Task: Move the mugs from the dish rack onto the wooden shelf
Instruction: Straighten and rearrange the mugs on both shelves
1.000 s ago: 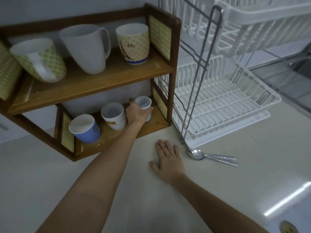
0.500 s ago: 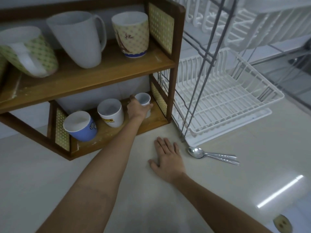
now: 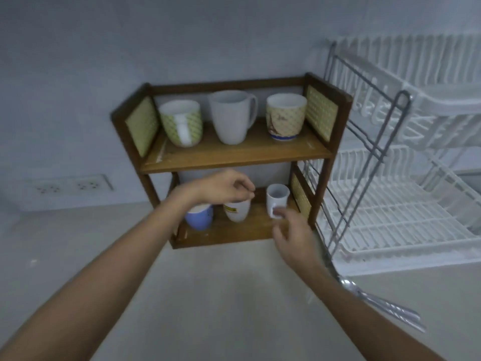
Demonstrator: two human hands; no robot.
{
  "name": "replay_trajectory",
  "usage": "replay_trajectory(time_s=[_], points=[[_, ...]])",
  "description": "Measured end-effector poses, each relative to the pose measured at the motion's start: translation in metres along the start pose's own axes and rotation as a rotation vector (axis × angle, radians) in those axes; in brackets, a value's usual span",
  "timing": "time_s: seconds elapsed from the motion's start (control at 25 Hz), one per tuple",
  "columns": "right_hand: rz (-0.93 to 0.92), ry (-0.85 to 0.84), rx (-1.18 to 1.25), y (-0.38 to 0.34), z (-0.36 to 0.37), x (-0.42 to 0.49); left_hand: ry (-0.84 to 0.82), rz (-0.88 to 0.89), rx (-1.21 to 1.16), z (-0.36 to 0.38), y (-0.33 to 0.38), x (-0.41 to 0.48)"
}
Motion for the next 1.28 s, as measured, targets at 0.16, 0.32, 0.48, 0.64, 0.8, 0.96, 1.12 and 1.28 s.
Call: replay_trajectory(time_s=[0.16, 0.32, 0.48, 0.64, 0.8, 0.96, 1.12, 1.28], points=[[-0.326, 0.169, 0.065, -0.106, -0.073, 0.091, 0.311, 0.097, -0.055, -0.105, 0.038, -0.057], [-0.261, -0.076, -0.189, -0.173, -0.096, 0.195, 0.64, -0.227, 0.44, -0.184, 0.04, -0.057], [-0.138, -0.575, -0.458, -0.179, -0.077, 0.245, 0.306, -0.433, 0.454, -0.178, 0.002, -0.017], [-0.132, -0.815, -0.39, -0.166, -0.059, 0.255, 0.271, -0.413, 0.462, -0.171, -0.014, -0.003], [-0.097, -0.857, -0.517, -0.155, -0.059, 0.259, 0.349, -0.52, 0.599, -0.181, -0.021, -0.007], [-0.13, -0.772, -0.538, -0.154, -0.062, 0.261, 0.332, -0.641, 0.721, -0.192, -0.015, -0.013], [-0.141, -0.736, -0.569, -0.158, -0.063, 0.26, 0.01, -0.516, 0.646, -0.193, -0.017, -0.017], [-0.158, -0.913, -0.47, -0.175, -0.065, 0.252, 0.115, -0.51, 0.723, -0.193, -0.02, -0.019]])
Point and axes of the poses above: each hand's wrist, its own x-axis towards the middle knuckle, its own z-axis out of the palm, y = z × x, the point moved 5 cm from there along x, towards the middle knuckle, and after that the axes turned 12 degrees about -y, right-handed, at the moved point
